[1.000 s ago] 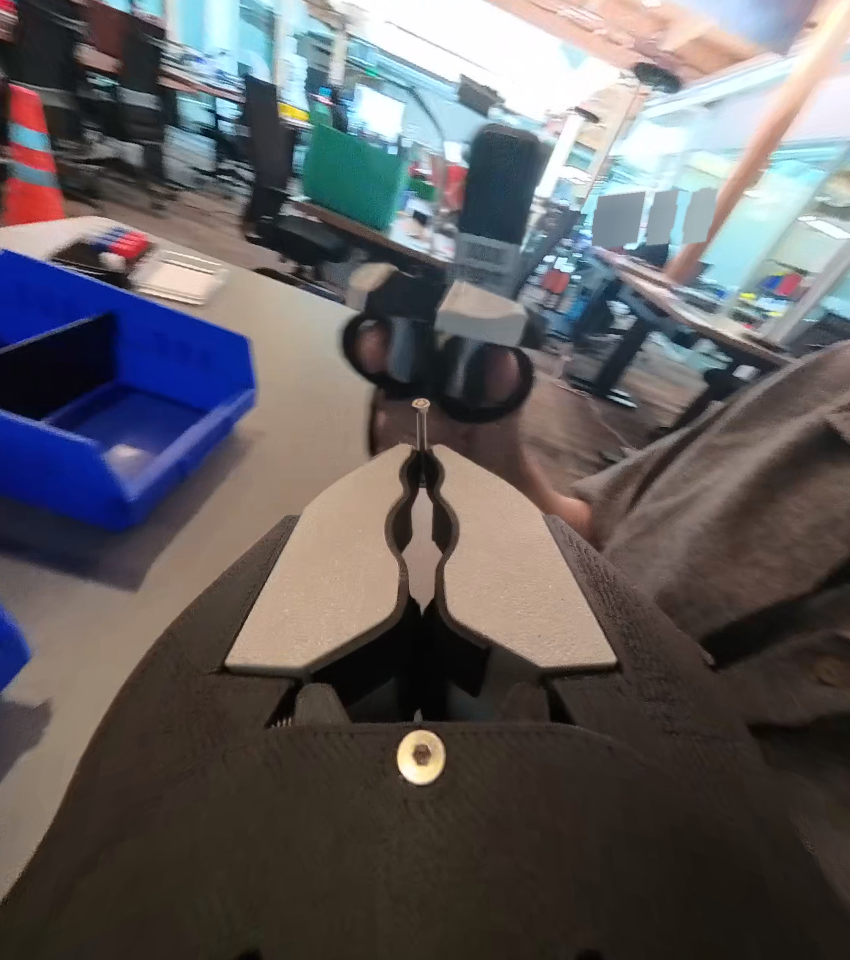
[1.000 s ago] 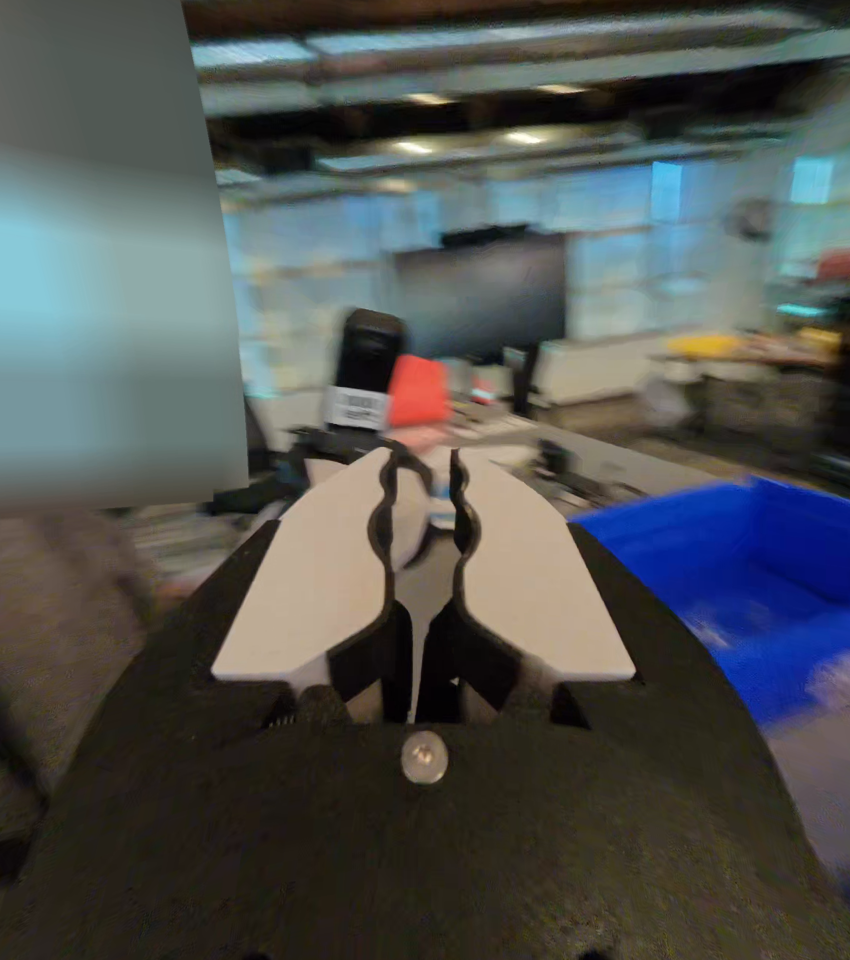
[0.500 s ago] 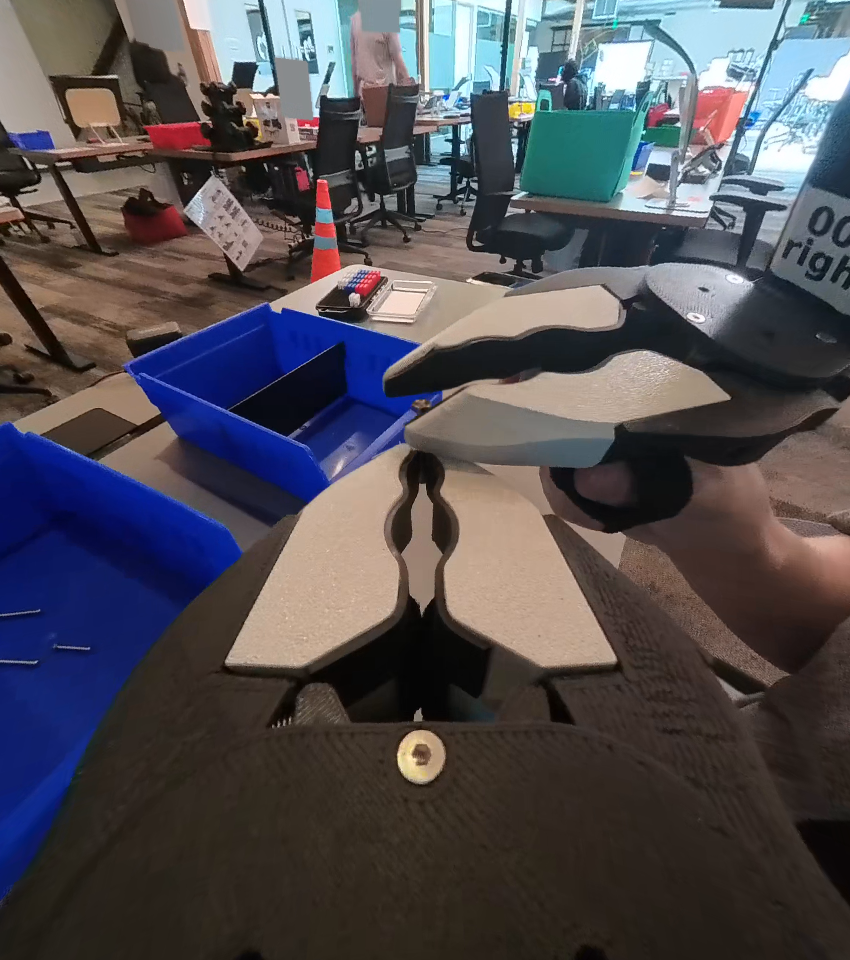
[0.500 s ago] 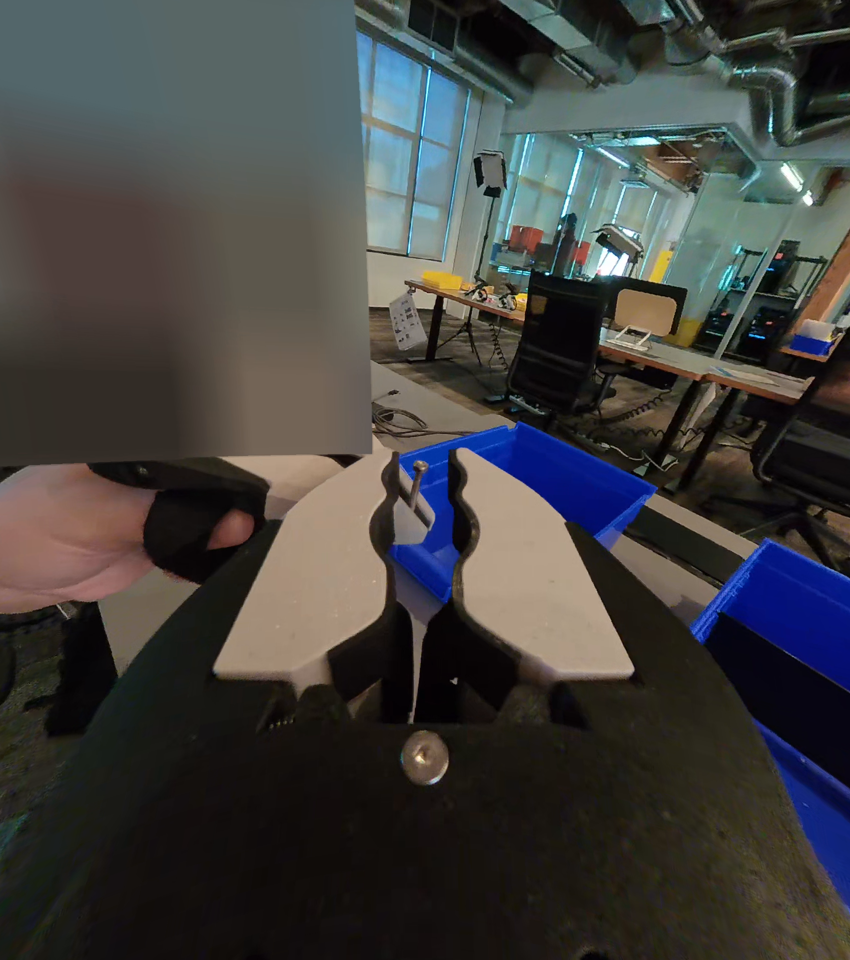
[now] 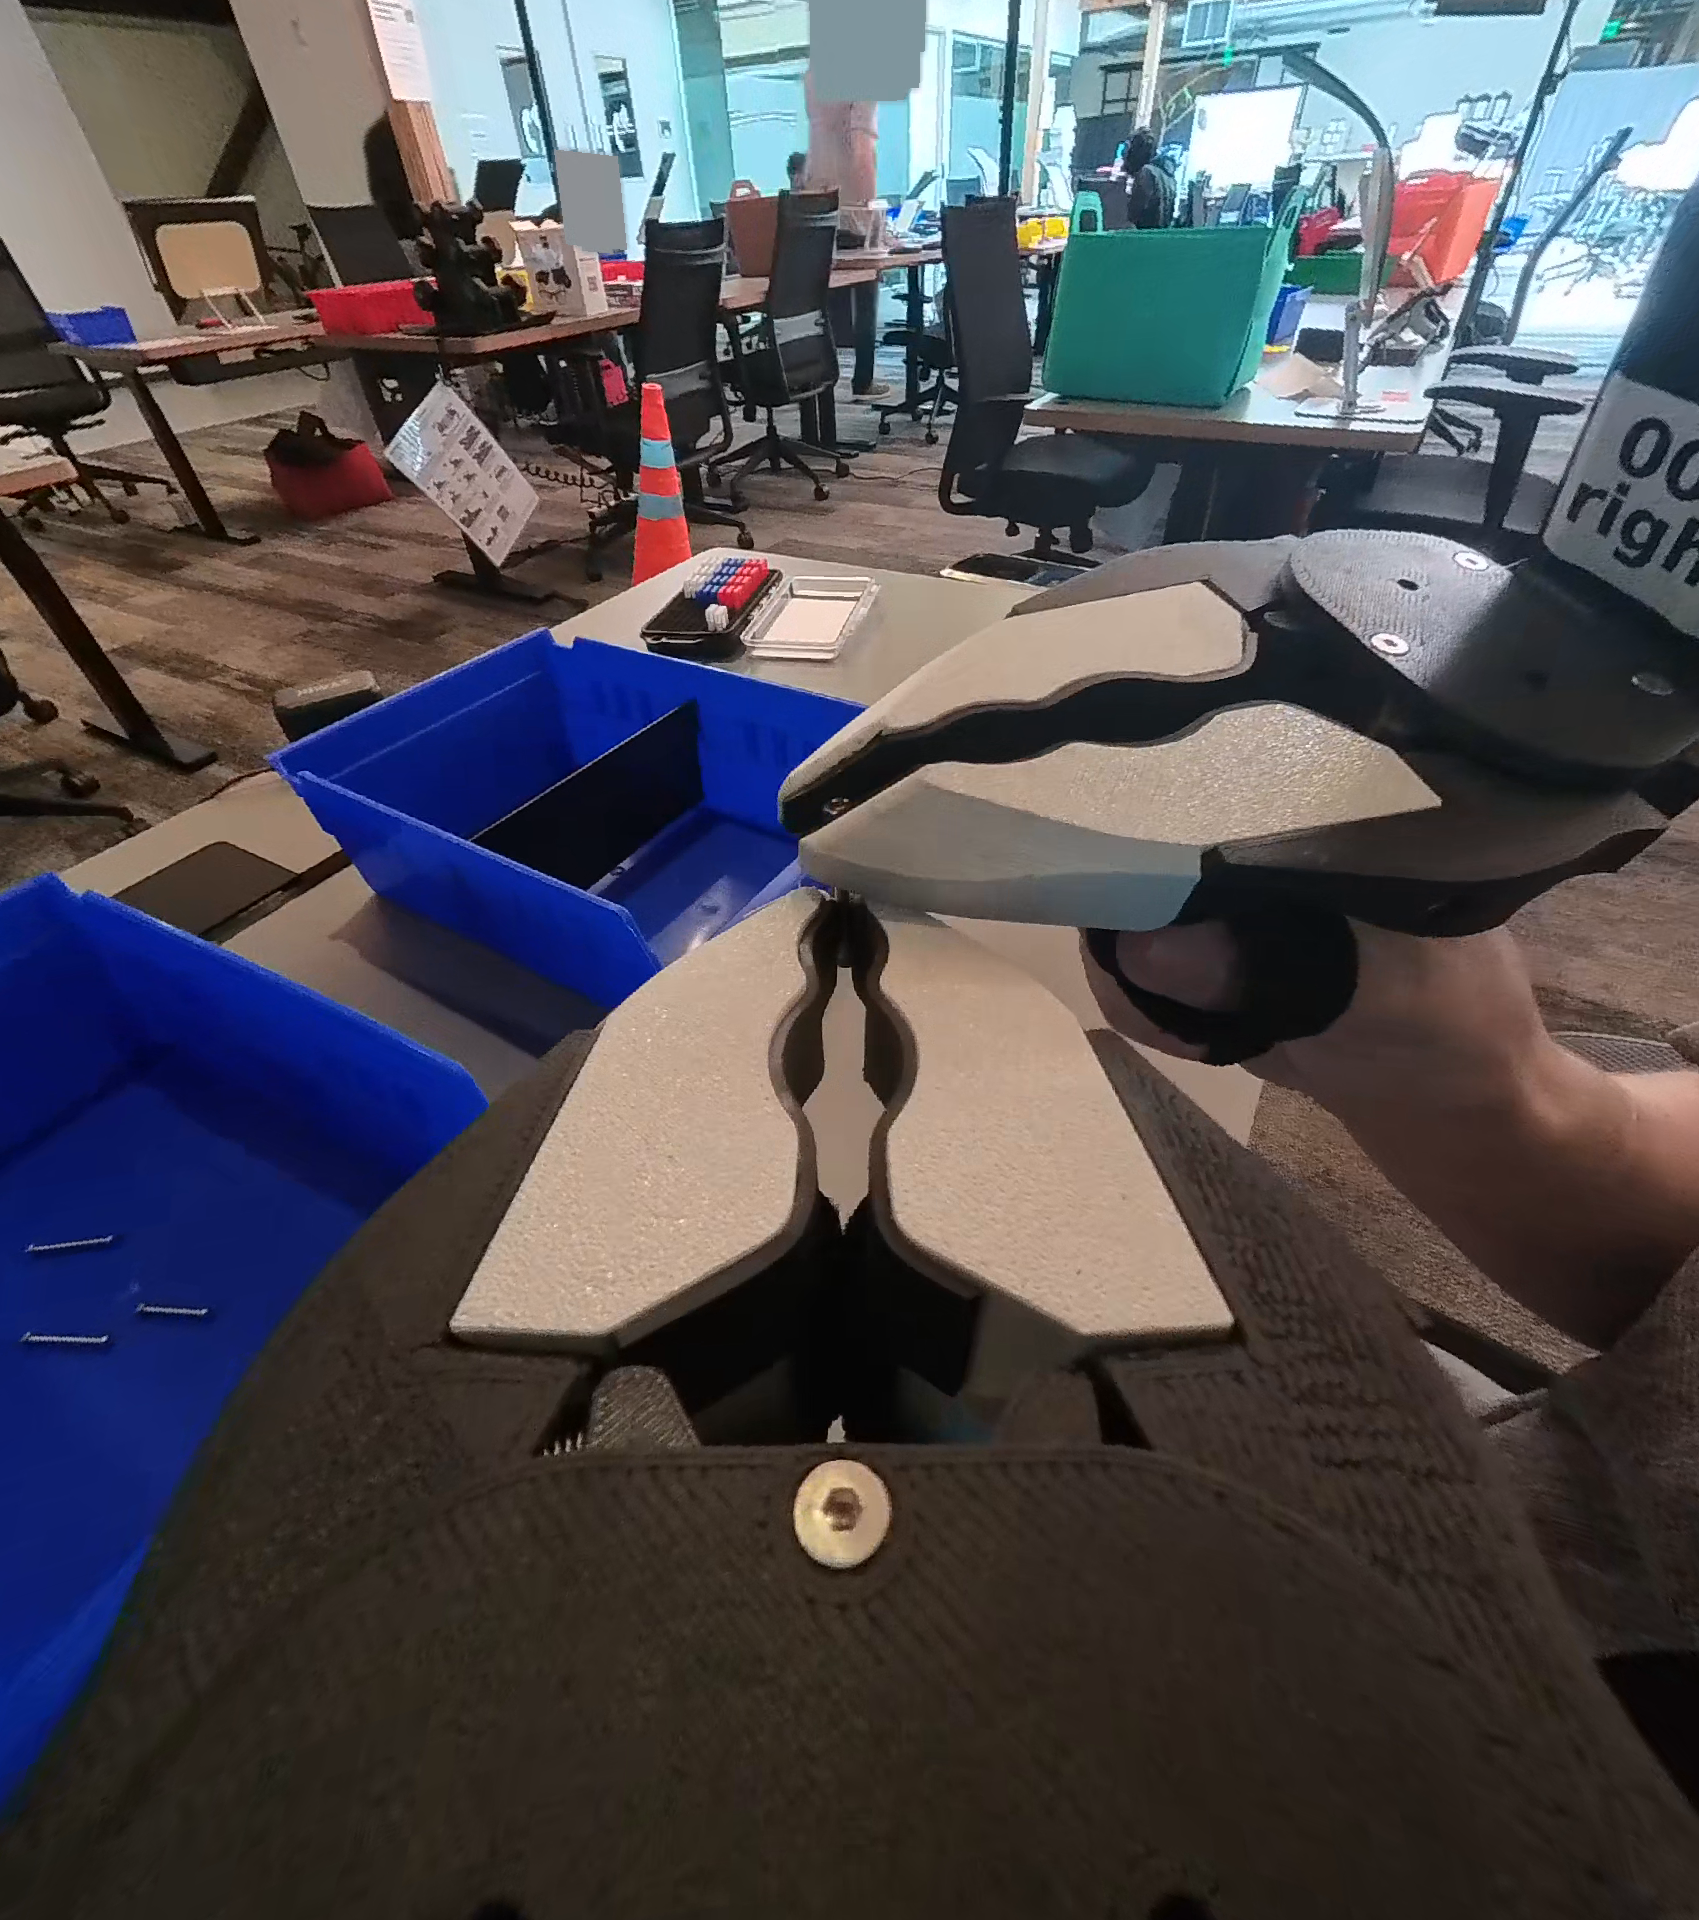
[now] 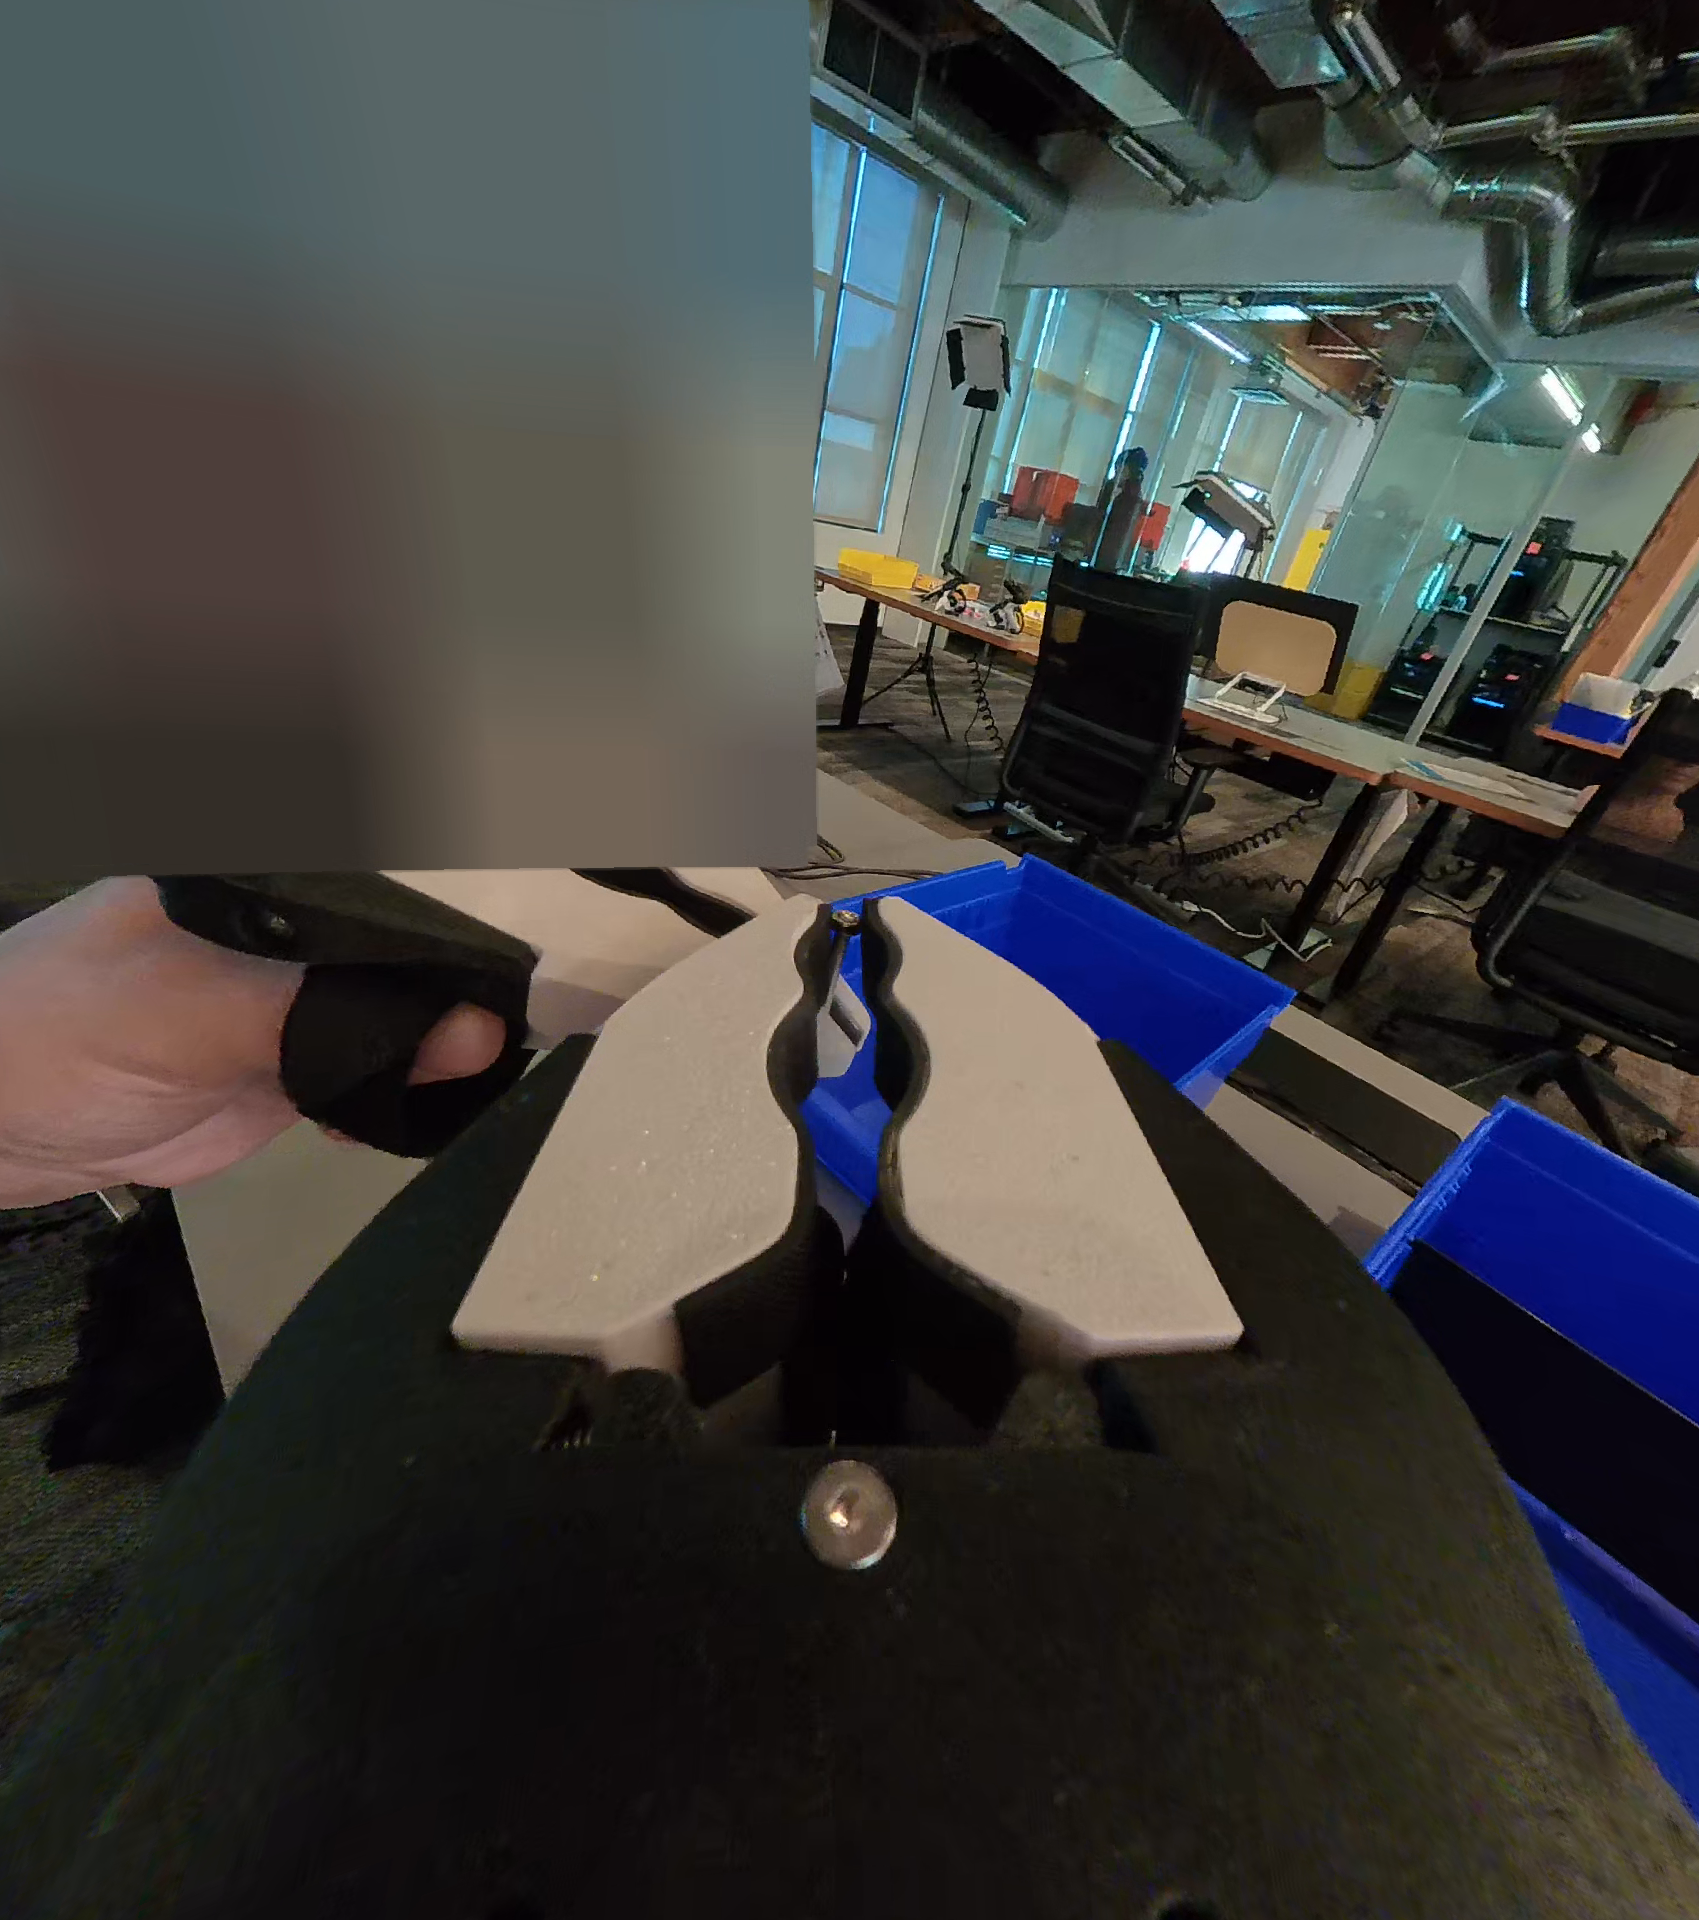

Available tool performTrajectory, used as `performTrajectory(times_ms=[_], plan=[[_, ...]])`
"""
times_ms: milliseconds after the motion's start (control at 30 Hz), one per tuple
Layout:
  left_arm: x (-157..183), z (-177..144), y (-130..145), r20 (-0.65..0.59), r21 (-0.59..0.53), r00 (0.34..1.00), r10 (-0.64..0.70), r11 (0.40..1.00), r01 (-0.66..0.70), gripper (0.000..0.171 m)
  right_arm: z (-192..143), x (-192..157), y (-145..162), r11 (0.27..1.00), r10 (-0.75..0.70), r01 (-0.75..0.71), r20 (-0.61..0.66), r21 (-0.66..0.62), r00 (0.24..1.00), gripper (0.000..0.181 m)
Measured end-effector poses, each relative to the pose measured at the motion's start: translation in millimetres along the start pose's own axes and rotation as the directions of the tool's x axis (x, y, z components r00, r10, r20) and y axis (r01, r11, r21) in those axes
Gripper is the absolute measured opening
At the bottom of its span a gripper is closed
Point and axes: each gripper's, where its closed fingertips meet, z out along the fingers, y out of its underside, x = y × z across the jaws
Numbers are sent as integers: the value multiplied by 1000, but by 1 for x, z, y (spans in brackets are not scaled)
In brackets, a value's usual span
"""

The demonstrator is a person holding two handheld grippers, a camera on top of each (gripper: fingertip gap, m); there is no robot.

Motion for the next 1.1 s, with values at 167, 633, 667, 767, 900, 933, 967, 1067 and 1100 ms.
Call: performTrajectory(times_ms=[167, 633, 667, 767, 900, 933, 967, 1067, 1100], plan=[[19, -5, -5, -212, 25, 976, -46, 998, 52, 3, -9, -11, -7, 999, 29, -38, 224, 37, 974, 4], [92, -37, -18, -837, -107, 500, -224, 962, 251, 2, -77, -54, -35, 881, 5, -456, 966, -126, -258, 4], [96, -36, -19, -846, -110, 482, -228, 959, 262, 2, -81, -54, -35, 869, -21, -470, 939, -153, -344, 4], [101, -35, -23, -864, -108, 445, -237, 949, 295, 2, -89, -52, -38, 830, -108, -516, 847, -212, -520, 4], [97, -35, -22, -850, -111, 465, -247, 948, 299, 2, -85, -50, -38, 791, -166, -576, 833, -207, -528, 4], [96, -35, -21, -849, -112, 467, -248, 948, 299, 2, -84, -51, -37, 792, -160, -575, 840, -204, -519, 4], [95, -36, -21, -849, -113, 465, -253, 945, 307, 2, -83, -51, -37, 791, -152, -579, 851, -201, -503, 4], [94, -37, -22, -851, -116, 456, -260, 941, 319, 2, -80, -52, -38, 805, -106, -560, 880, -198, -463, 5], [93, -37, -23, -852, -116, 455, -260, 940, 320, 2, -80, -52, -39, 808, -90, -552, 883, -205, -460, 5]])
